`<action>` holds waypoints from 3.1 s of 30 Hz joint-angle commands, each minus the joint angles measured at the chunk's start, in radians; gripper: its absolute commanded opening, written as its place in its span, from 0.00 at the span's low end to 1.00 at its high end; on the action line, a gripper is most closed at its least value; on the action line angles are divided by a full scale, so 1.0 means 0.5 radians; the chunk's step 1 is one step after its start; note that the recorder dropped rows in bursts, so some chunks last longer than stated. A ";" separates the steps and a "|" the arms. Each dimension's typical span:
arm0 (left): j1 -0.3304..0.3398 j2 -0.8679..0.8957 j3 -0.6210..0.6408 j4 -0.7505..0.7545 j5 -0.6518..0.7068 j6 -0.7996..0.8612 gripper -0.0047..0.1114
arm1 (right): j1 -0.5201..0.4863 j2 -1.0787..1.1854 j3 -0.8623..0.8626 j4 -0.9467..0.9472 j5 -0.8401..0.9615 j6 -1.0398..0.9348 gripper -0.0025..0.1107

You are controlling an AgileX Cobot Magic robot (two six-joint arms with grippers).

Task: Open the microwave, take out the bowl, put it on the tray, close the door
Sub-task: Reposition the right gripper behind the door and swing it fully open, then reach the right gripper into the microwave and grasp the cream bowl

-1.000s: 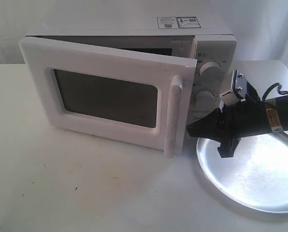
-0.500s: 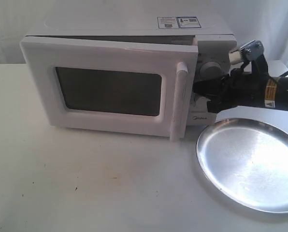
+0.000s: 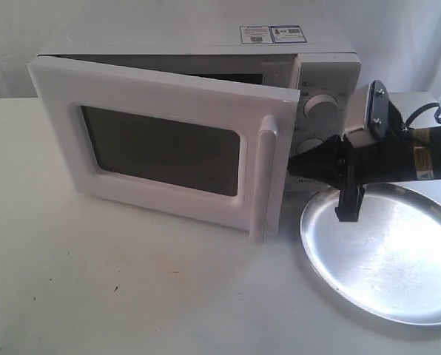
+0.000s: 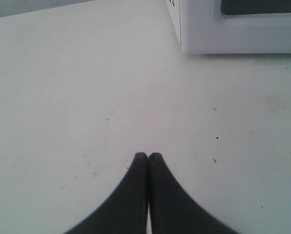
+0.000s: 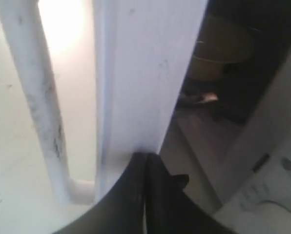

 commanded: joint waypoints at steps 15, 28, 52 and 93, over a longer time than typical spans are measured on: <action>-0.008 -0.004 -0.005 -0.012 -0.002 -0.007 0.04 | 0.174 -0.139 -0.007 0.123 -0.338 -0.010 0.02; -0.008 -0.004 -0.005 -0.012 -0.002 -0.007 0.04 | 0.483 -0.436 -0.007 -0.186 -0.338 0.119 0.02; -0.008 -0.004 -0.005 -0.012 -0.002 -0.007 0.04 | 0.857 -0.038 -0.014 1.769 0.181 -1.332 0.02; -0.008 -0.004 -0.005 -0.012 -0.002 -0.007 0.04 | 1.513 0.850 -1.318 2.412 2.129 -1.710 0.02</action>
